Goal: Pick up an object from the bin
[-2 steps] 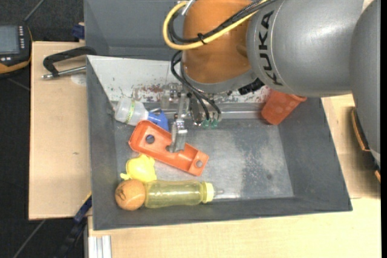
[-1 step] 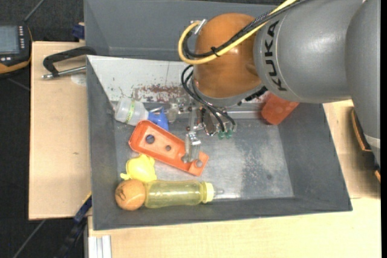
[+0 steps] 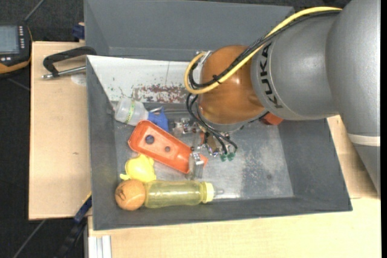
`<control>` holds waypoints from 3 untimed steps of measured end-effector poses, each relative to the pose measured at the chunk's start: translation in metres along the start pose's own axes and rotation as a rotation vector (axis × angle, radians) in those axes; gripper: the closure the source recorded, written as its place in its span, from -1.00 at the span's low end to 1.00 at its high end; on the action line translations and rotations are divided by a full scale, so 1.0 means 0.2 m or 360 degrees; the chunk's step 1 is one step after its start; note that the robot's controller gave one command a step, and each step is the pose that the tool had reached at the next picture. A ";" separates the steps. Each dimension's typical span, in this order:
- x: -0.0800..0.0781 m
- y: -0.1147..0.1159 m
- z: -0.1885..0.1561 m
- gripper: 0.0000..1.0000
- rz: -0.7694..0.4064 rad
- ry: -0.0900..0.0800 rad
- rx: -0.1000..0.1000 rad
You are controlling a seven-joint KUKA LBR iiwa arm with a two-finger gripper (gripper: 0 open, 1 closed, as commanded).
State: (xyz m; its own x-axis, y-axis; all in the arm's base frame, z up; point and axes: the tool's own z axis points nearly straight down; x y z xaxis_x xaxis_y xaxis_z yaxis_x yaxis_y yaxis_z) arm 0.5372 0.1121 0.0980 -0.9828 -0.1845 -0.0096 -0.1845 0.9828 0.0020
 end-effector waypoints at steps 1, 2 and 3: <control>0.03 -0.12 0.06 1.00 -0.0021 -0.0001 -0.0004; 0.03 -0.12 0.06 1.00 -0.0021 -0.0001 -0.0004; 0.08 -0.09 -0.01 1.00 -0.0038 -0.0002 -0.0004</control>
Offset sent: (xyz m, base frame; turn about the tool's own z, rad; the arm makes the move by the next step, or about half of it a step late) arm 0.0000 0.0000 0.0000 0.0000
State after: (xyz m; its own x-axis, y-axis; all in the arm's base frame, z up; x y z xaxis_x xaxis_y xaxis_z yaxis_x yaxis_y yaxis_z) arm 0.5250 0.0908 0.0996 -0.9781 -0.2080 -0.0112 -0.2081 0.9781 0.0045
